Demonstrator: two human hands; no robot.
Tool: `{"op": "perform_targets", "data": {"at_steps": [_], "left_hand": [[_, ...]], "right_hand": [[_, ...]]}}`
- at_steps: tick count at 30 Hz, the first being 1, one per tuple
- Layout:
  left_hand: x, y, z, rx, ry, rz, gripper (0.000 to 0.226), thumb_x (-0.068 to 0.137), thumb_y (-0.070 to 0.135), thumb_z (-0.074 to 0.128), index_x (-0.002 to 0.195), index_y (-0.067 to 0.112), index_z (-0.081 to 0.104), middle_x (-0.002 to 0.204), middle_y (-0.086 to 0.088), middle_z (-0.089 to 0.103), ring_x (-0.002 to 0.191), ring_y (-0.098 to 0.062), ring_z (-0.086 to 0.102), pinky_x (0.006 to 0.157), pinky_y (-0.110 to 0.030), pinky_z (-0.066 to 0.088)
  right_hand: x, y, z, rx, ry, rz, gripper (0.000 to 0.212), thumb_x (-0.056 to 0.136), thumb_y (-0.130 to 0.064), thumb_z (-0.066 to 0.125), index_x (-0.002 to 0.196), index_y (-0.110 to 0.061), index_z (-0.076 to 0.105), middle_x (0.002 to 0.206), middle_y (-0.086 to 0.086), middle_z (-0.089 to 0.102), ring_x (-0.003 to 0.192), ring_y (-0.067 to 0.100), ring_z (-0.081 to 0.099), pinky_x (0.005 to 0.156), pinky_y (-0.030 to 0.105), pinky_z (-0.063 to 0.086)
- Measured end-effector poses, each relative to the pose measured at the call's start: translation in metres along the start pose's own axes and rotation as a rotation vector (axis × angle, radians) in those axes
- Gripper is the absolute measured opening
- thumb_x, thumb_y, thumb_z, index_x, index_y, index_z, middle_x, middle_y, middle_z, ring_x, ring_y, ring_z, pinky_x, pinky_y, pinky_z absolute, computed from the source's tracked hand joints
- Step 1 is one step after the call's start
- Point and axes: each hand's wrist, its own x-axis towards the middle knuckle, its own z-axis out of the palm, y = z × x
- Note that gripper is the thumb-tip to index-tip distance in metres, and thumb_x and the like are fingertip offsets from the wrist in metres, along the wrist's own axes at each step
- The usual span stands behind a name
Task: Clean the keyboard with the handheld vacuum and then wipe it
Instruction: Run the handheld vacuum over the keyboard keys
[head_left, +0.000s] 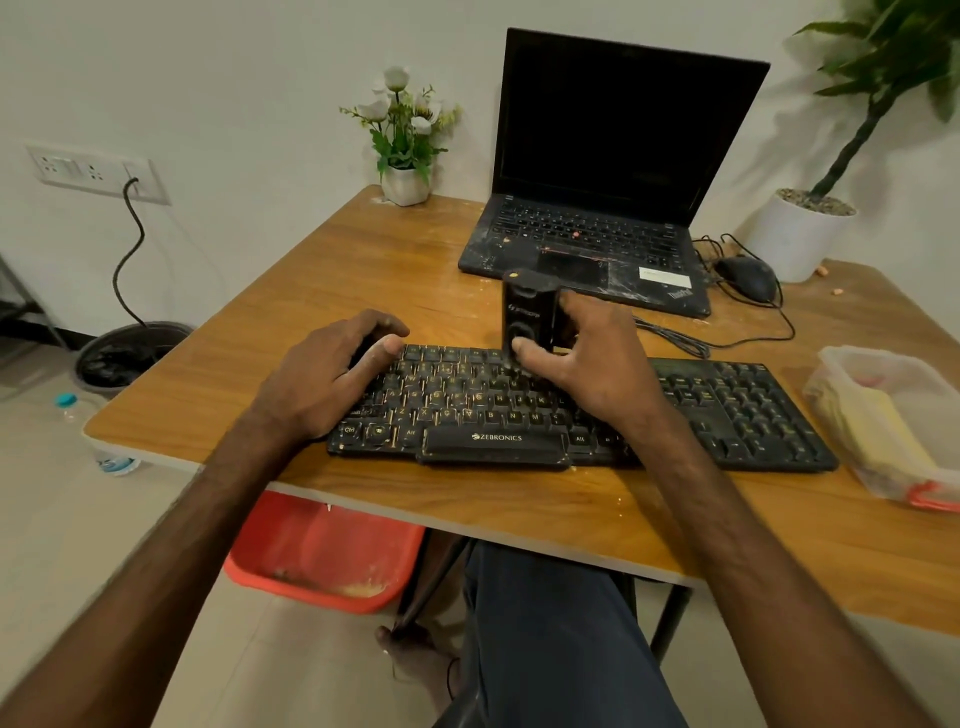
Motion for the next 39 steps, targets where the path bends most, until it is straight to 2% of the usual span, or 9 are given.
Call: {"op": "perform_targets", "data": {"at_steps": [4,7,13,17,23,28,33,37,39], "left_hand": [[0.001,-0.001,0.0,-0.007,0.001,-0.007,0.076,0.093,0.076,0.019,0.129,0.022,0.058,0.117,0.006,0.065,0.106,-0.009,0.059,0.086,-0.033,0.045],[0.001,-0.002,0.001,-0.007,0.003,0.0,0.075,0.093,0.076,0.019,0.128,0.022,0.058,0.115,0.006,0.066,0.104,-0.009,0.059,0.085,-0.033,0.045],[0.001,-0.001,0.0,-0.012,0.0,-0.005,0.073,0.094,0.074,0.02,0.128,0.022,0.058,0.115,0.006,0.066,0.104,-0.01,0.06,0.087,-0.036,0.047],[0.001,-0.002,0.0,-0.005,0.001,-0.01,0.067,0.095,0.072,0.022,0.127,0.025,0.058,0.115,0.009,0.066,0.106,-0.009,0.059,0.09,-0.039,0.047],[0.001,-0.002,-0.001,-0.007,-0.004,-0.002,0.068,0.096,0.069,0.022,0.128,0.022,0.058,0.118,0.007,0.065,0.107,-0.009,0.058,0.091,-0.037,0.047],[0.002,-0.004,0.0,0.002,-0.002,-0.003,0.064,0.097,0.069,0.023,0.127,0.024,0.058,0.116,0.009,0.065,0.106,-0.008,0.059,0.09,-0.039,0.047],[0.001,-0.003,-0.001,-0.004,-0.01,-0.008,0.067,0.096,0.07,0.022,0.129,0.023,0.058,0.119,0.007,0.065,0.108,-0.01,0.058,0.092,-0.039,0.047],[0.002,-0.004,0.001,0.0,-0.012,-0.004,0.066,0.096,0.069,0.023,0.128,0.023,0.058,0.118,0.008,0.065,0.107,-0.009,0.059,0.092,-0.041,0.048],[0.002,-0.004,0.001,-0.001,-0.008,0.003,0.065,0.097,0.069,0.023,0.127,0.024,0.058,0.117,0.008,0.065,0.106,-0.009,0.059,0.091,-0.041,0.048]], "right_hand": [[-0.003,-0.004,-0.001,0.085,-0.067,-0.008,0.05,0.079,-0.024,0.08,0.124,-0.009,0.063,0.11,-0.001,0.069,0.09,0.002,0.061,0.071,0.002,0.046],[-0.021,-0.016,0.001,0.186,-0.159,-0.064,0.048,0.078,-0.022,0.082,0.123,-0.016,0.065,0.104,-0.009,0.07,0.09,0.002,0.065,0.073,0.013,0.053],[-0.009,-0.01,0.001,0.124,-0.017,-0.002,0.05,0.079,-0.028,0.08,0.124,-0.013,0.064,0.106,-0.007,0.069,0.089,-0.001,0.063,0.071,0.005,0.048],[-0.028,-0.027,0.008,0.154,-0.167,-0.09,0.05,0.078,-0.029,0.079,0.123,-0.014,0.064,0.103,-0.007,0.07,0.087,0.004,0.065,0.071,0.016,0.054],[-0.013,-0.017,0.003,0.082,-0.056,-0.049,0.052,0.08,-0.028,0.079,0.126,-0.01,0.062,0.107,-0.001,0.071,0.091,0.007,0.066,0.074,0.008,0.051],[-0.031,-0.033,0.009,0.107,-0.199,-0.141,0.05,0.08,-0.031,0.077,0.125,-0.015,0.062,0.104,-0.007,0.068,0.088,0.003,0.062,0.073,0.013,0.051],[-0.01,-0.016,0.006,0.065,-0.052,-0.05,0.054,0.081,-0.029,0.078,0.127,-0.009,0.06,0.11,0.0,0.069,0.094,0.008,0.066,0.076,0.008,0.051],[-0.025,-0.028,0.007,0.177,-0.199,-0.066,0.049,0.078,-0.029,0.08,0.122,-0.018,0.063,0.102,-0.011,0.068,0.09,0.003,0.064,0.074,0.015,0.053],[-0.028,-0.029,0.006,0.171,-0.259,-0.103,0.046,0.078,-0.028,0.079,0.12,-0.017,0.064,0.103,-0.009,0.069,0.092,0.005,0.064,0.076,0.019,0.054]]}}
